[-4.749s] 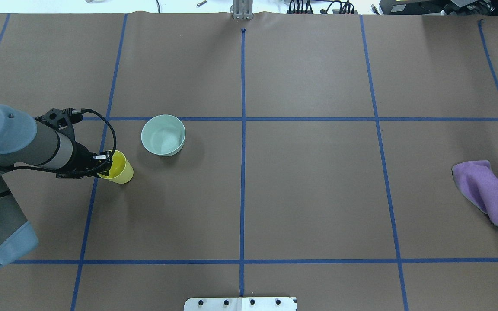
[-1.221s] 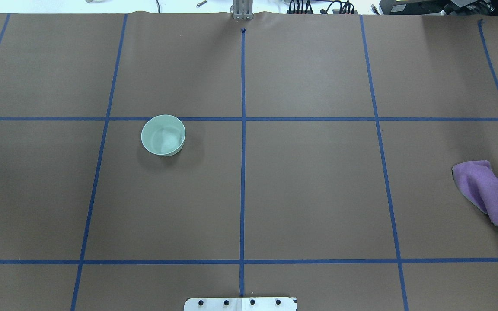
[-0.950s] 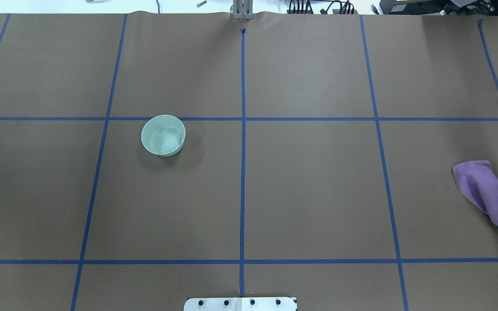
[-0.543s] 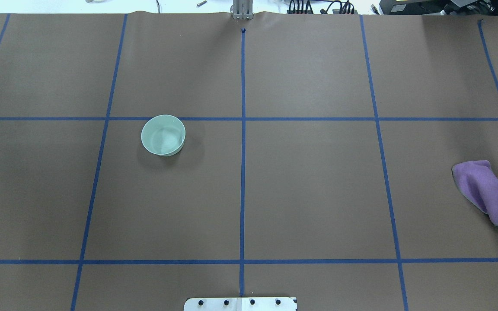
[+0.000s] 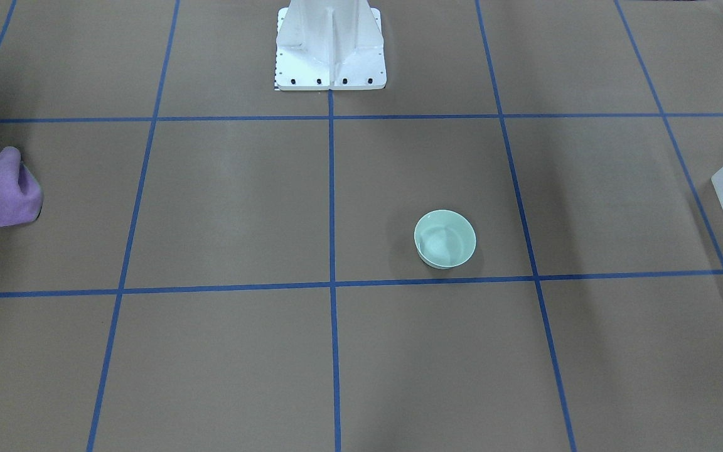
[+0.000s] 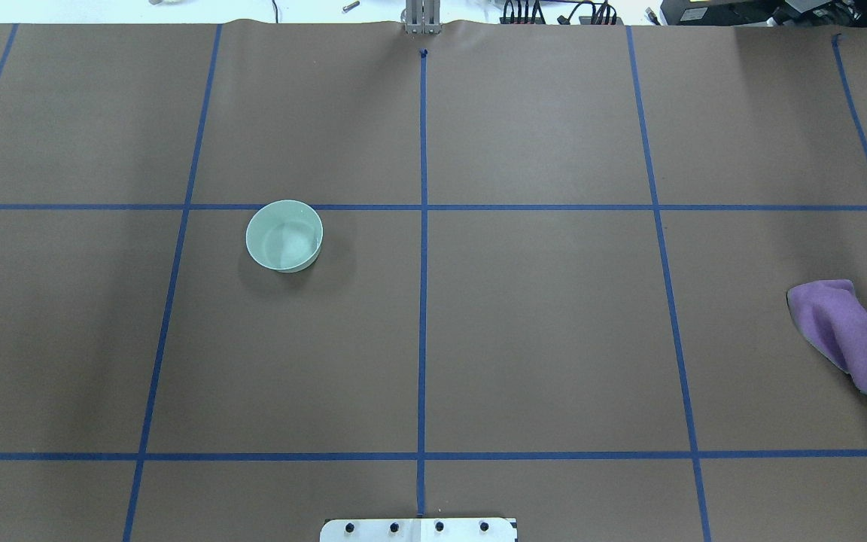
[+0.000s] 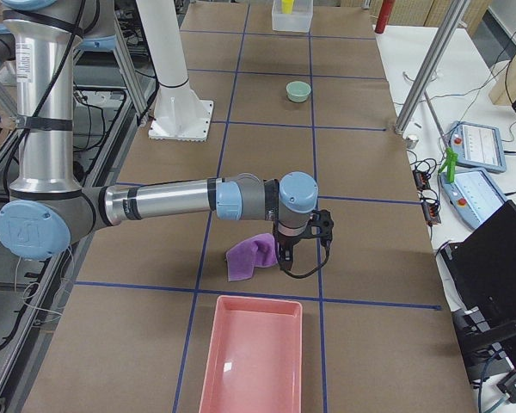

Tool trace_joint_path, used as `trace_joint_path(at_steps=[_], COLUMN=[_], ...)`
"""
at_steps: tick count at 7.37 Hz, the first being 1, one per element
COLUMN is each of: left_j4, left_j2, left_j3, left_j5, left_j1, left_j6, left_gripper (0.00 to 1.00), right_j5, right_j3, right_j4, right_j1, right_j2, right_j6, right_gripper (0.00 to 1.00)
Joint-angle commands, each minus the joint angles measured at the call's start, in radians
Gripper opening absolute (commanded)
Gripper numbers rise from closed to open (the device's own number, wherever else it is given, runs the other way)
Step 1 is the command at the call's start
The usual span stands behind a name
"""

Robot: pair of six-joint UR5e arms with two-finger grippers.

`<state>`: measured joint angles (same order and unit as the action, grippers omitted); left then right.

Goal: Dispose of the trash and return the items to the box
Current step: 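Open the left gripper to release the yellow cup in the clear bin, then grasp the purple cloth with the right gripper while the left gripper returns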

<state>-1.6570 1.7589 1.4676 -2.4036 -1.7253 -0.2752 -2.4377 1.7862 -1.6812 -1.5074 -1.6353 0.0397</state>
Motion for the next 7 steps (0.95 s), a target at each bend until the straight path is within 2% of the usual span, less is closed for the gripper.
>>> trace_joint_path(at_steps=[1,2,4,5,7], left_j4=[0.019,-0.001,-0.187,-0.194,-0.191], left_j2=[-0.016,-0.015,0.004,0.019,0.021], left_j3=[0.231,0.303,0.352,0.376,0.408], left_j5=[-0.026,-0.017,0.085,0.131,0.139], left_j1=[0.207,0.325,0.528,0.587,0.605], left_j6=[-0.355,-0.544,-0.938,-1.010,-1.058], left_gripper=[0.99,0.99,0.99,0.99,0.99], right_j5=[-0.001,0.002,0.034,0.039,0.036], right_j3=[-0.002,-0.001,-0.005,-0.010,-0.039], right_j4=[-0.002,-0.002,0.012,0.037,0.127], right_j1=[0.001,0.003,0.085,0.137,0.235], right_j2=[0.002,0.000,-0.024,-0.029,-0.029], right_j6=[0.000,0.003,0.006,0.006,0.008], right_gripper=[1.00,1.00,1.00,1.00,1.00])
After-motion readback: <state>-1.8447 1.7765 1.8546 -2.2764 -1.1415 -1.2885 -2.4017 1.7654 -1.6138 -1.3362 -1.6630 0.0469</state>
